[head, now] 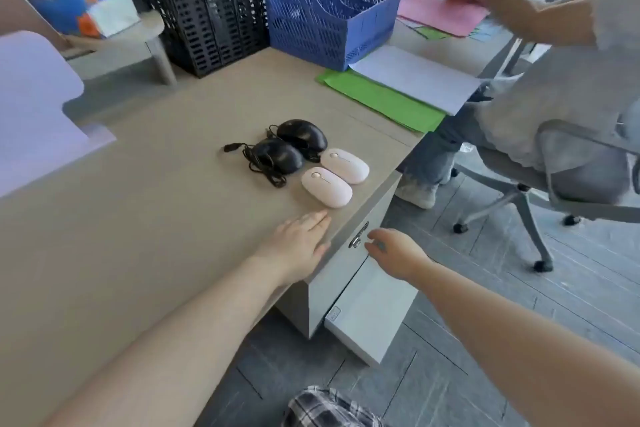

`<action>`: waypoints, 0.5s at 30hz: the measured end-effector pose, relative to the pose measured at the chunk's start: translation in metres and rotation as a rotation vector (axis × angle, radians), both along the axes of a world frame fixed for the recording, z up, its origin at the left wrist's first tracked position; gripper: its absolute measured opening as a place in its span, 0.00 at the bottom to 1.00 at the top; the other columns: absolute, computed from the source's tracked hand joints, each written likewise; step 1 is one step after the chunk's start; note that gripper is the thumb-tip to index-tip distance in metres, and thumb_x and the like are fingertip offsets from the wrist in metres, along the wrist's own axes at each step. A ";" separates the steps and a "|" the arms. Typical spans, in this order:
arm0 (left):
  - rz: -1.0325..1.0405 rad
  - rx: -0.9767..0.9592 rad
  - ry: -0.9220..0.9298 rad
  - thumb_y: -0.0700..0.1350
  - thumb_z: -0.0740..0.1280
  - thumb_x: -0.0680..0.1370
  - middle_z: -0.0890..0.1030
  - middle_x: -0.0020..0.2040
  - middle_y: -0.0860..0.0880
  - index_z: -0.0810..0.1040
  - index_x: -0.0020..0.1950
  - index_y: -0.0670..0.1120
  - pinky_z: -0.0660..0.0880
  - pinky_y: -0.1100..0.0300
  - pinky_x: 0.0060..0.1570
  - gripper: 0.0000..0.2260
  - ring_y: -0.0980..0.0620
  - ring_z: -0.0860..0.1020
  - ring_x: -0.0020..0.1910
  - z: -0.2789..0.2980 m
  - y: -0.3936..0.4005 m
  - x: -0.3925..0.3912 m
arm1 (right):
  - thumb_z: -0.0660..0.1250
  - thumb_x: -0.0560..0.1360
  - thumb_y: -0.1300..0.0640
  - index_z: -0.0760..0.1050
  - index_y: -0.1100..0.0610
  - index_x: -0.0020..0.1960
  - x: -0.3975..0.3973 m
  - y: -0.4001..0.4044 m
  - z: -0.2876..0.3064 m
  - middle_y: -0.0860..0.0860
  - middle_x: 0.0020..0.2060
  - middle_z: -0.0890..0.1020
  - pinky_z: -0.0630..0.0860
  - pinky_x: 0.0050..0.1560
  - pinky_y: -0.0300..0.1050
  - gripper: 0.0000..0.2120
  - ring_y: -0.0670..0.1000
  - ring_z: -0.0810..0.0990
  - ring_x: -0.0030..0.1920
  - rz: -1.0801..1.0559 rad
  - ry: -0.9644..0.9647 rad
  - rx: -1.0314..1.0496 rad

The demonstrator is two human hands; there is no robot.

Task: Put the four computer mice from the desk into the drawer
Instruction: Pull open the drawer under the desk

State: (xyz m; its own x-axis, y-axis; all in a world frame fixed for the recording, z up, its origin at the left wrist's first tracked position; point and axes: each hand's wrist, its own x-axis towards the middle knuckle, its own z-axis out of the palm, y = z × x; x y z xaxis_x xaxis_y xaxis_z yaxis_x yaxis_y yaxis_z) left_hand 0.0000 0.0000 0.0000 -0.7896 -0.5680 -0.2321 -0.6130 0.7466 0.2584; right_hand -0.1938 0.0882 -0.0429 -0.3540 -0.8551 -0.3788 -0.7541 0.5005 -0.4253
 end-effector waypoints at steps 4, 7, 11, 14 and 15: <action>0.042 -0.137 0.189 0.57 0.44 0.76 0.62 0.77 0.49 0.62 0.76 0.46 0.55 0.56 0.74 0.31 0.51 0.61 0.75 -0.017 0.003 0.002 | 0.59 0.79 0.48 0.70 0.56 0.68 -0.002 -0.010 -0.033 0.55 0.63 0.78 0.75 0.61 0.51 0.20 0.58 0.78 0.61 -0.107 -0.091 0.009; 0.056 -0.195 0.252 0.58 0.45 0.75 0.65 0.76 0.50 0.65 0.74 0.47 0.59 0.55 0.73 0.32 0.51 0.64 0.74 -0.026 0.005 0.003 | 0.57 0.80 0.50 0.70 0.58 0.69 -0.003 -0.023 -0.064 0.57 0.63 0.78 0.72 0.57 0.46 0.20 0.58 0.76 0.61 -0.207 -0.150 -0.030; 0.102 -0.211 0.282 0.54 0.51 0.75 0.65 0.76 0.50 0.66 0.74 0.46 0.61 0.53 0.74 0.28 0.52 0.63 0.75 -0.029 0.009 0.004 | 0.54 0.80 0.56 0.74 0.60 0.58 0.002 -0.035 -0.094 0.57 0.45 0.75 0.71 0.45 0.48 0.13 0.56 0.72 0.44 -0.370 -0.359 -0.110; 0.126 -0.198 0.294 0.53 0.52 0.75 0.67 0.75 0.50 0.68 0.73 0.46 0.64 0.52 0.73 0.27 0.52 0.65 0.74 -0.027 0.011 0.005 | 0.54 0.80 0.56 0.69 0.57 0.51 0.011 -0.037 -0.104 0.56 0.47 0.74 0.76 0.55 0.54 0.07 0.55 0.73 0.46 -0.474 -0.519 -0.144; 0.128 -0.199 0.295 0.53 0.52 0.76 0.67 0.75 0.50 0.68 0.73 0.46 0.64 0.52 0.72 0.27 0.52 0.66 0.74 -0.026 0.012 0.004 | 0.54 0.80 0.56 0.68 0.56 0.50 0.012 -0.038 -0.104 0.56 0.48 0.74 0.76 0.56 0.54 0.06 0.55 0.73 0.47 -0.519 -0.571 -0.163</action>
State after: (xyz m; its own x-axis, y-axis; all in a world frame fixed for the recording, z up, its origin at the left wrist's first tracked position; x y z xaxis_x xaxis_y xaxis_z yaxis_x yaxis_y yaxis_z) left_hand 0.0042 0.0121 -0.0265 -0.7259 -0.6773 0.1197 -0.6253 0.7224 0.2951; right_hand -0.1815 0.0505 -0.1466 -0.5115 -0.6944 -0.5061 -0.0843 0.6267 -0.7747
